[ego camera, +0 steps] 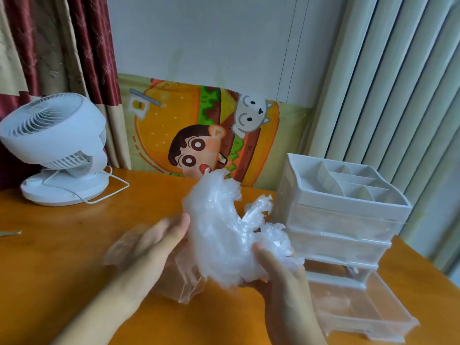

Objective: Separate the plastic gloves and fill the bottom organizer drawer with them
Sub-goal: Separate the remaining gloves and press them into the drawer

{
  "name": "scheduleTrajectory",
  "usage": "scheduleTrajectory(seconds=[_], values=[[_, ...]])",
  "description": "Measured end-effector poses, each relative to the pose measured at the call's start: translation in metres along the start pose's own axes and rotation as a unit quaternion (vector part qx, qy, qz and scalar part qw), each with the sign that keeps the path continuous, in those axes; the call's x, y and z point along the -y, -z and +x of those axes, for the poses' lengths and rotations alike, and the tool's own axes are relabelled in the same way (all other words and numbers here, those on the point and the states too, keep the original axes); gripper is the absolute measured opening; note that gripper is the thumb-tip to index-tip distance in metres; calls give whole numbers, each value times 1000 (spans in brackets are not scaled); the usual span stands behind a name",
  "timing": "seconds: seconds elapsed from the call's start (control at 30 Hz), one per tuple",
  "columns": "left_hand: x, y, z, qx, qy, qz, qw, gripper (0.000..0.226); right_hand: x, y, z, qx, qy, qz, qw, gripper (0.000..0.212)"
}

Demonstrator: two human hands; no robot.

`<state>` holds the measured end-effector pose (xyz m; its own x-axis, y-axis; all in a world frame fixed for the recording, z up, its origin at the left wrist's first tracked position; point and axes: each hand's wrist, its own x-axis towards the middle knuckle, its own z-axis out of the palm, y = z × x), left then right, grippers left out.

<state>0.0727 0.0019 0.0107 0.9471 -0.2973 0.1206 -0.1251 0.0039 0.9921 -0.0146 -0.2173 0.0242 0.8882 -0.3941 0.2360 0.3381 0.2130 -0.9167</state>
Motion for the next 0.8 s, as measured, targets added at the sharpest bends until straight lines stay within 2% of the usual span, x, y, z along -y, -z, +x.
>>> scheduleTrajectory(seconds=[0.03,0.07,0.1,0.13,0.23,0.3,0.43,0.5,0.57,0.67,0.73,0.8], values=[[-1,-11,-4,61,32,-62,996,61,-18,-3,-14,61,-9,-24,998,38],[0,-19,-7,86,38,-86,992,67,-24,-14,-24,65,-3,-52,997,33],[5,-25,-7,81,32,-90,992,64,-31,-17,-26,62,1,-102,993,27],[6,-30,-7,49,28,-95,994,54,-44,-21,-24,52,15,-151,987,22],[16,-27,2,-35,48,-139,988,29,-43,-17,-18,12,17,-199,980,24],[18,-21,5,-51,61,-177,981,29,-48,-22,-22,1,11,-228,974,17],[20,-11,8,-71,56,-169,981,30,-45,-20,-20,-87,-20,-224,971,11],[22,-3,12,-93,58,-147,983,29,-44,-20,-22,-101,-35,-214,971,3],[23,3,15,-110,64,-112,985,31,-42,-19,-22,-124,-18,-222,967,10],[23,3,16,-97,77,15,992,23,-34,-12,-20,-140,7,-183,973,2],[27,1,16,-65,67,110,989,47,-31,-8,-17,-138,-4,-132,982,11],[32,4,17,-49,61,216,973,84,-30,-3,-15,-144,-36,-30,988,34]])
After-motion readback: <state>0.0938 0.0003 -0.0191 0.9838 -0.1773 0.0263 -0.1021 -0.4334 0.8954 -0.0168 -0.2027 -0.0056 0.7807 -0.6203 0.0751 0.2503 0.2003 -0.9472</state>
